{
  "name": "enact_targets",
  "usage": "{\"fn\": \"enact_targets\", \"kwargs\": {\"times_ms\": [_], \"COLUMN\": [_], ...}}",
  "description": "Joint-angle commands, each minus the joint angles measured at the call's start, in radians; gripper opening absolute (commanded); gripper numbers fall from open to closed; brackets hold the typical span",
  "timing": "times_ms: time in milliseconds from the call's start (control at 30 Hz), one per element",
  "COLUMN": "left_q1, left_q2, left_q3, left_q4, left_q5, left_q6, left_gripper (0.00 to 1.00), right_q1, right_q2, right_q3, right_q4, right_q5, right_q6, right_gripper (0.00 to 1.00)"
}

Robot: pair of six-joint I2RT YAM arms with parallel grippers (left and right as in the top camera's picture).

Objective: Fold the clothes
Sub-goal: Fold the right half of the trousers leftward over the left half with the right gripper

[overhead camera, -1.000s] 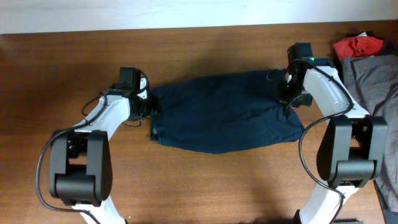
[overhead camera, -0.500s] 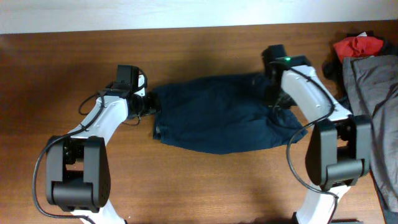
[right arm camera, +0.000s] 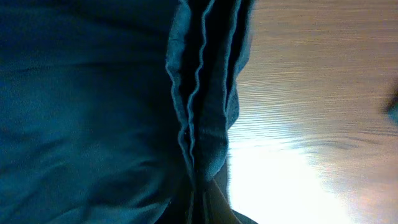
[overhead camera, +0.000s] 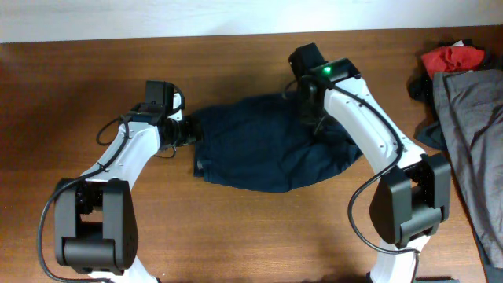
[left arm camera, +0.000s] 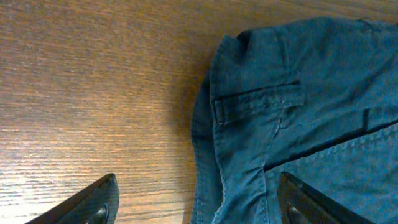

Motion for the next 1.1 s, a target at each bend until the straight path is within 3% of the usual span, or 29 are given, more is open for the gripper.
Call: {"fn": "enact_targets", "kwargs": {"times_ms": [0, 433, 700, 1067], "left_q1": [0.006, 0.089, 0.187, 0.190], "left_q2": [-0.028, -0.103, -0.140, -0.140], "left_q3": [-0.005, -0.005, -0.005, -0.005], "left_q4": [-0.003, -0.052, -0.085, -0.088], "left_q5": [-0.011, -0.098, -0.113, -0.113], "left_q6": [0.002, -0.024, -0.041, -0.040], "left_gripper": [0.82, 0.82, 0.82, 0.82], "right_q1": [0.037, 0.069, 0.178, 0.281], "right_q2": [-0.006, -0.006, -0.005, 0.044], "right_q3": [0.024, 0.024, 0.021, 0.021], "right_q4": [0.025, 0.201, 0.293, 0.335], "right_q5": [-0.186, -0.654, -0.634, -0.531], "right_q6": [0.016, 0.017, 0.081, 0.127], "right_gripper": [0.04, 0.04, 0.04, 0.04]}}
